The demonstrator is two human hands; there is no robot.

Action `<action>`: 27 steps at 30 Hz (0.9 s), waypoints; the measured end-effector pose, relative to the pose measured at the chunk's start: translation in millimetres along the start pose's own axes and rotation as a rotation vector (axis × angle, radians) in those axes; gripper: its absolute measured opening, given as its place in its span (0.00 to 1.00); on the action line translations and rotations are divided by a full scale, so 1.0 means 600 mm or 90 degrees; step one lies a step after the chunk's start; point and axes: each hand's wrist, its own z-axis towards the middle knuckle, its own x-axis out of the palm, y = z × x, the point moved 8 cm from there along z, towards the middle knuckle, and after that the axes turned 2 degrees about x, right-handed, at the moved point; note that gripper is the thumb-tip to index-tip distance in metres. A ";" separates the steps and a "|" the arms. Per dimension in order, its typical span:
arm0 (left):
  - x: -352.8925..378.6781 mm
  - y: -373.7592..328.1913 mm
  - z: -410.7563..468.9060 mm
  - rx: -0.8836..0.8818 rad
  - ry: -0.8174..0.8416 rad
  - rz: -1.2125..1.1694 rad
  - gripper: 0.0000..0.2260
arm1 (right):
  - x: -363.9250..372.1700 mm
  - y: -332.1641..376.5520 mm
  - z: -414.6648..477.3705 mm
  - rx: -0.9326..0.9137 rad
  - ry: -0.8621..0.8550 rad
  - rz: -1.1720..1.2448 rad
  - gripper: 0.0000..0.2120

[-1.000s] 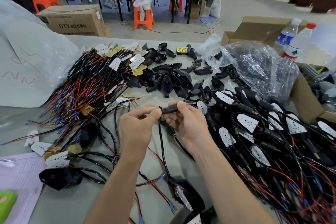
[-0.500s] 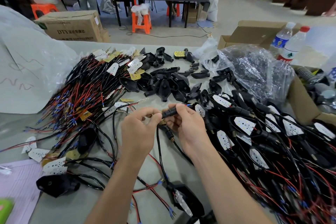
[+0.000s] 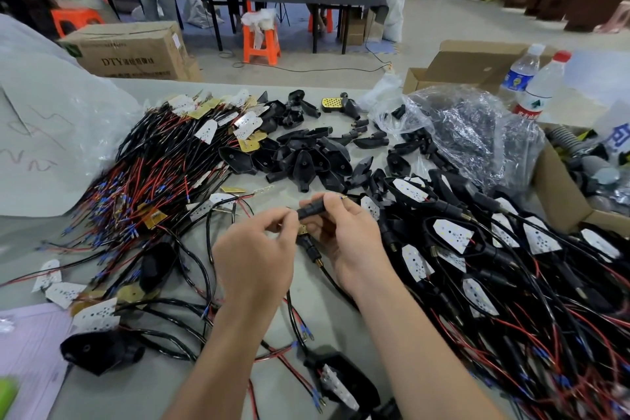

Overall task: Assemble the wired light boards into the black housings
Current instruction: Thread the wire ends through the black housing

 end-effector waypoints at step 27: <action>0.092 0.057 -0.120 -0.456 0.393 -0.417 0.12 | -0.006 0.253 0.139 -0.244 -0.213 -0.250 0.10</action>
